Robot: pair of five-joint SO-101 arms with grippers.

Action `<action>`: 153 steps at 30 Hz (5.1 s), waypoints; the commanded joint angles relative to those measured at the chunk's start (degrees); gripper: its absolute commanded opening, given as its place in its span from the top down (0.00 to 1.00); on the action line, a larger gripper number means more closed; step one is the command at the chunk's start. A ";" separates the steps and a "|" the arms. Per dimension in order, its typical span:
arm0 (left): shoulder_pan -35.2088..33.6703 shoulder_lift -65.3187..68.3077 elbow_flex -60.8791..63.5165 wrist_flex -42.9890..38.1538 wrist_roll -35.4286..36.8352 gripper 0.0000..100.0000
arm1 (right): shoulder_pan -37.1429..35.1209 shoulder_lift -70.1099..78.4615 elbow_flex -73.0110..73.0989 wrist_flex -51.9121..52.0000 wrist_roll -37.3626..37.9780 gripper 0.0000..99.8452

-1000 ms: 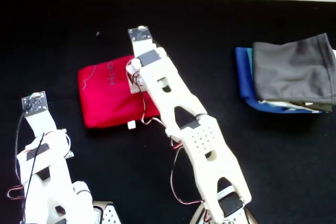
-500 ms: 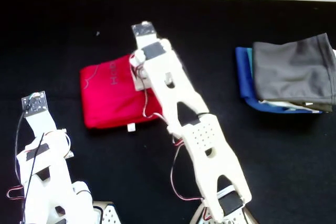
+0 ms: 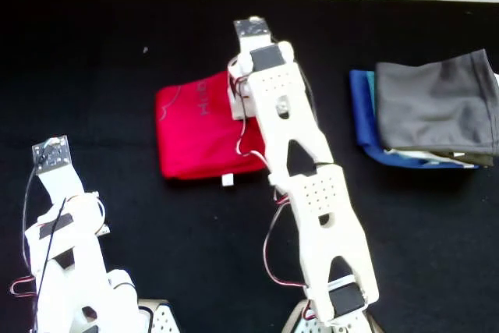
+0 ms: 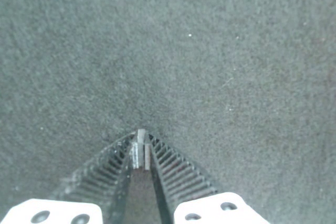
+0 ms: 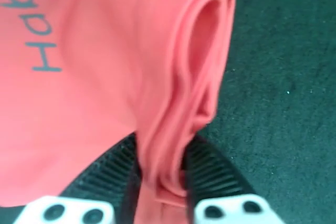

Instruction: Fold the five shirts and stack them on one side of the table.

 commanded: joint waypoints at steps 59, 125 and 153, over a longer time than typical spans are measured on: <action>-0.22 -0.66 0.04 -1.41 -0.35 0.99 | 25.45 -30.02 9.89 2.33 20.13 0.99; -0.22 -0.66 0.04 -1.41 -0.35 0.99 | 56.84 -6.64 -1.54 -33.54 49.32 0.99; -0.22 -0.66 0.04 -1.41 -0.35 0.99 | 47.52 -11.38 -15.34 -14.37 32.79 0.74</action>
